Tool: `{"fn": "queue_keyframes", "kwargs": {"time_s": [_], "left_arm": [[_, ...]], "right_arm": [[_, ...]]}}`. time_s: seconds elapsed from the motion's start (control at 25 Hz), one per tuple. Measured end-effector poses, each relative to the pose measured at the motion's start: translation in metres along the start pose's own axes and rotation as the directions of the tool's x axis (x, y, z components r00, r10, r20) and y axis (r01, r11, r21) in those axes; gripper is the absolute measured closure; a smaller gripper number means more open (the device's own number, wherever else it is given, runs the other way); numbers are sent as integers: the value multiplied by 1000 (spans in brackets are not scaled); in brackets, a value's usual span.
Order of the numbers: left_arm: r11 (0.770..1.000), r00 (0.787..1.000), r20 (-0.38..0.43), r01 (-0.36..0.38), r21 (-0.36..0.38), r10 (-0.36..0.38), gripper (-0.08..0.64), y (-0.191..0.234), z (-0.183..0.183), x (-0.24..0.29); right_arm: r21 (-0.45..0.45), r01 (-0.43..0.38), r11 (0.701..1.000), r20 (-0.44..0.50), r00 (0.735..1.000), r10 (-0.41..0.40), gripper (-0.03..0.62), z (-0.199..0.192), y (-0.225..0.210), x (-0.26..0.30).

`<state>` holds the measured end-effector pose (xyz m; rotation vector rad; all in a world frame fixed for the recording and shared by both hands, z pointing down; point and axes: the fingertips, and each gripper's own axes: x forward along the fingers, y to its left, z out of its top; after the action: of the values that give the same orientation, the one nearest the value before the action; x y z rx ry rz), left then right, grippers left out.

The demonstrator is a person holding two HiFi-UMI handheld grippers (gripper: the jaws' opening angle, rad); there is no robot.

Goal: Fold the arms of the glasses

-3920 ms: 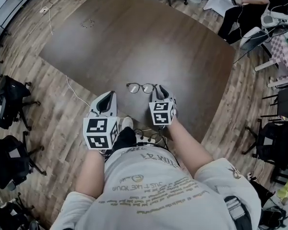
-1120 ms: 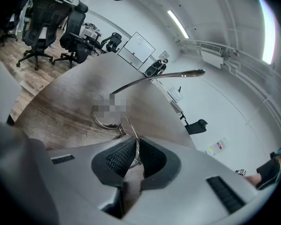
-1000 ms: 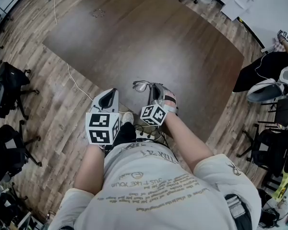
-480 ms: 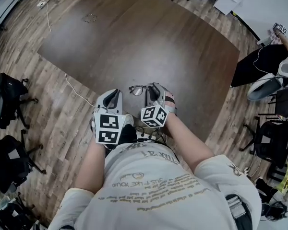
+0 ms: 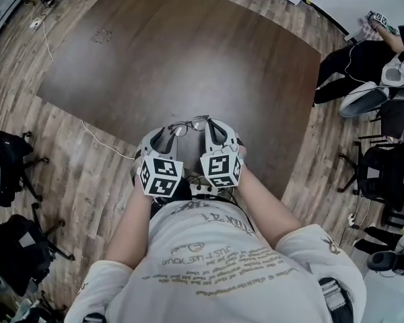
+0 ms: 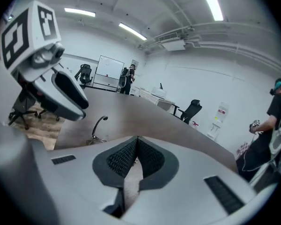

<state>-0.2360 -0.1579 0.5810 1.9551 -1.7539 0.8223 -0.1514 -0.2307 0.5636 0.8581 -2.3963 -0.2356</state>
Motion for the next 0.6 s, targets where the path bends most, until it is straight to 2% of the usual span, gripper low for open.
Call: {"fn": "queue_keyframes", "kwargs": {"time_s": [0.24, 0.6], "left_arm": [[998, 997, -72, 8, 65, -4, 431, -8, -6, 27], [989, 997, -58, 55, 134, -47, 440, -19, 10, 45]], "right_arm": [[68, 80, 995, -12, 997, -79, 577, 2, -27, -18], [160, 184, 970, -52, 983, -178, 577, -13, -55, -35]]}}
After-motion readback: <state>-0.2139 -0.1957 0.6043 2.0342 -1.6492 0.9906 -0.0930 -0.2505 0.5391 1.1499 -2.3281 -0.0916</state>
